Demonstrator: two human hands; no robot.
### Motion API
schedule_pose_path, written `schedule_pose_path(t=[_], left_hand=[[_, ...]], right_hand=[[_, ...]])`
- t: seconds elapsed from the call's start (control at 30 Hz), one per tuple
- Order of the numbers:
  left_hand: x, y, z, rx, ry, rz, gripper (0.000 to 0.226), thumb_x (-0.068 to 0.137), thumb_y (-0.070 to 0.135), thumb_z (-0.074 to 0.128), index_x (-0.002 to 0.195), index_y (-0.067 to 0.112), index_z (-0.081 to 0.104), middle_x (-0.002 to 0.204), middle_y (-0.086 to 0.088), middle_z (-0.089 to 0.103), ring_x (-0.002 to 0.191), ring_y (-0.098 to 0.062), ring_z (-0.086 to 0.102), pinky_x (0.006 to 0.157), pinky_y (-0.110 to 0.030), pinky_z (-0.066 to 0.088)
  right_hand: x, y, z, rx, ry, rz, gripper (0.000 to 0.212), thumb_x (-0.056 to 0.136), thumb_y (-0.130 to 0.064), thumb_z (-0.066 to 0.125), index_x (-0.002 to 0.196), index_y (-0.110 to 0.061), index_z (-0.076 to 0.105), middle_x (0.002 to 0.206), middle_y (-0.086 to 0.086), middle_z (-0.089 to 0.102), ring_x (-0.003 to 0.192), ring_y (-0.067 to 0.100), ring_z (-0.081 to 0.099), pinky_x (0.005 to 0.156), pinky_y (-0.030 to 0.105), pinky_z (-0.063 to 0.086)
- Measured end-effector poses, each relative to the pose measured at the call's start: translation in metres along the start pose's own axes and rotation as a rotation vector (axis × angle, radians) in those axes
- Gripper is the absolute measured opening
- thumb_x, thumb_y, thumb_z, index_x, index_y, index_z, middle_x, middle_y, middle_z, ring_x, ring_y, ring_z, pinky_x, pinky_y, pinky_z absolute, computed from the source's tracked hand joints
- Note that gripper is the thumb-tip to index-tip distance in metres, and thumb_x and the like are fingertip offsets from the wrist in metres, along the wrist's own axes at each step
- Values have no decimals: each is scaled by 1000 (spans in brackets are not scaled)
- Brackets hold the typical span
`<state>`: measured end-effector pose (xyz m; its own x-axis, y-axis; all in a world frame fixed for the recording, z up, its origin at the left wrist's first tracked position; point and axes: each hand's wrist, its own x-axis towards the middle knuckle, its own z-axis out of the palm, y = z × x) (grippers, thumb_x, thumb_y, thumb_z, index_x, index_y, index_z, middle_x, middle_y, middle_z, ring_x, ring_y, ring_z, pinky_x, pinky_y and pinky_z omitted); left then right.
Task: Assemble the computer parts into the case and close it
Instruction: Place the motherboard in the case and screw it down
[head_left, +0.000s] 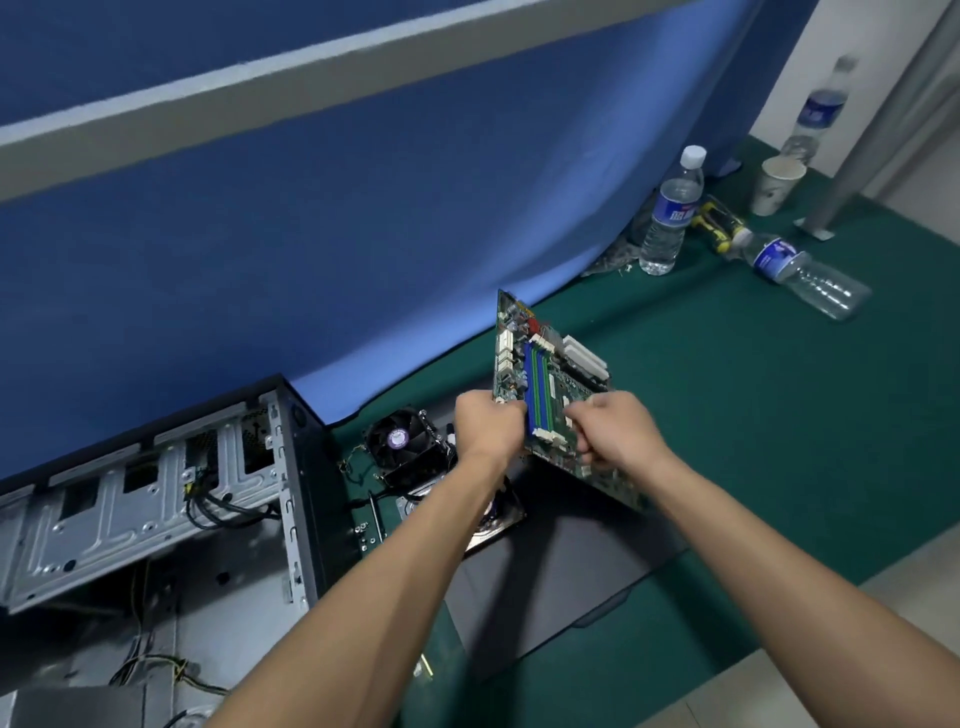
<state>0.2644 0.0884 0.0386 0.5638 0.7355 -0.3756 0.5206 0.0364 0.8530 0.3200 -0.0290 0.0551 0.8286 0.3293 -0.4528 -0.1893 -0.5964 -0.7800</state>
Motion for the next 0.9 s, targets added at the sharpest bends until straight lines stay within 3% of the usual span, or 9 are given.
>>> schedule_pose_path(t=[0.17,0.27,0.37,0.47,0.6,0.73,0.8,0.83,0.9], left_hand=[[-5,33,-55,100,-28,59,32,78,3,69,52,7,50,50,-7,50,50,-23,50,48,-41,50],[-11,58,-101,103,-46,103,40,79,-4,67,49,6,42,38,-2,40,29,-15,45,31,-27,43],[-21,81,-154,133,-105,158,39,80,-1,70,52,6,43,48,-5,40,30,-14,46,37,-22,45],[-35,94,-206,169,-168,194,35,78,3,72,52,4,48,45,-6,44,36,-17,43,37,-18,39],[-55,92,-269,94,-241,205,38,78,2,71,47,10,52,43,-2,47,35,-11,41,36,-17,32],[-73,78,-326,136,-293,163,43,81,6,70,43,18,54,47,-1,48,37,-8,41,38,-17,31],[-83,73,-352,75,-309,133,29,81,14,71,53,14,62,59,-4,54,42,-9,47,41,-19,37],[-86,69,-366,-24,-317,97,20,80,23,70,64,12,68,69,-6,59,47,-11,54,46,-21,43],[-90,55,-395,-334,-370,-5,43,78,48,64,92,9,74,95,-12,66,69,-24,68,60,-36,55]], right_hand=[[9,-29,-11,-279,313,-172,7,86,-30,53,85,-26,58,94,-4,59,82,20,53,69,30,38],[20,-43,-7,-342,264,-252,36,89,-39,54,119,-19,54,123,3,49,107,23,50,84,35,39],[24,-65,6,-339,221,-341,59,91,-53,51,133,-12,47,137,9,44,126,28,42,99,39,37],[17,-91,22,-232,68,-398,76,85,-66,50,139,-14,40,144,8,40,129,26,41,99,40,36],[-6,-120,39,-106,-206,-401,95,65,-81,39,134,-15,51,142,4,48,121,20,48,98,37,36],[-33,-129,70,-118,-166,-428,106,67,-84,36,120,2,62,122,21,62,105,33,60,96,38,41],[-51,-135,87,-108,-124,-441,109,64,-90,34,95,9,66,93,26,68,80,34,60,79,36,44],[-59,-140,95,-108,-119,-436,108,69,-87,36,98,13,66,86,27,67,74,30,58,74,35,42],[-77,-149,108,-110,-100,-418,91,79,-76,38,78,9,67,61,16,56,60,25,49,61,33,35]])
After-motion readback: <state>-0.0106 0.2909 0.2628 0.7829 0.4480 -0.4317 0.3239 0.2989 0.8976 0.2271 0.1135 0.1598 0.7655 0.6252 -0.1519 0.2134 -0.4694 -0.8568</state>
